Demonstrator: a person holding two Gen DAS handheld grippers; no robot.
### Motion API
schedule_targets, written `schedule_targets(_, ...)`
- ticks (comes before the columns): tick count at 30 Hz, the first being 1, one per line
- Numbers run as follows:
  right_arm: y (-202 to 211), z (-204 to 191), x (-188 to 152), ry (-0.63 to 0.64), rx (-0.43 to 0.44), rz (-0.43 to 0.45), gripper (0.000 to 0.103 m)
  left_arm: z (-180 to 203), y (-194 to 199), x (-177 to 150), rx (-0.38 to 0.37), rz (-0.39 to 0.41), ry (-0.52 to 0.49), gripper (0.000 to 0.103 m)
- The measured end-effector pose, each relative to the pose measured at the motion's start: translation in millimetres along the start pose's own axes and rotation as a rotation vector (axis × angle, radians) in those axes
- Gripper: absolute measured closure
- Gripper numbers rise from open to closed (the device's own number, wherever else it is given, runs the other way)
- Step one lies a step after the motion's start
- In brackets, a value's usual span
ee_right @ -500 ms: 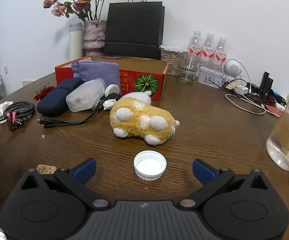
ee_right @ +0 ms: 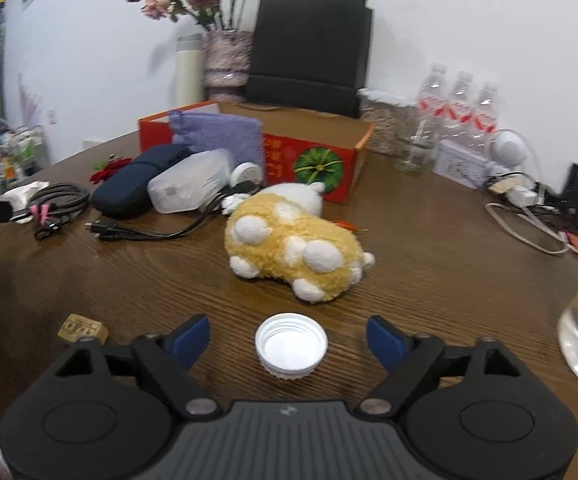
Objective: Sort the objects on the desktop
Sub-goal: 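Grasp the white bottle cap with the right tool while the left tool approaches the tissue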
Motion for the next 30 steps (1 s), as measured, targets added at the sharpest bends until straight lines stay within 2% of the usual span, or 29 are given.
schedule_targets(4,-6.5,3.5,1.0,0.022,0.051,0.011,0.044,2.6,-1.0,0.8,0.018,0.003,-0.007,0.000)
schedule_targets(6,-8.8,6.9,0.4,0.019,0.066,0.007,0.049,3.4,-2.2,1.5,0.026,0.003,-0.007,0.000)
schedule_targets(9,-11.0,8.7,-0.1,0.020,0.082,0.002,0.064,5.4,-5.0,2.3,0.034,0.000,-0.009,0.000)
schedule_targets(18,-13.3,4.8,0.6,0.027,0.105,0.031,0.064,7.8,-7.3,1.8,0.025,-0.006,-0.022,0.000)
schedule_targets(30,-6.0,-7.2,12.1,0.017,0.074,0.046,0.064,-7.1,-11.8,4.7,-0.002,-0.008,0.004,0.000)
Point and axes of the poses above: each gripper's, at about its wrist camera, not at the fingertips, and y roughly against the way its jaws point, z to its right, x to its top, the point moved 1 cm from there along -y, roughly the way its jaws point, and after that the axes turned 14 degrees about y, right-handed, at the moved point
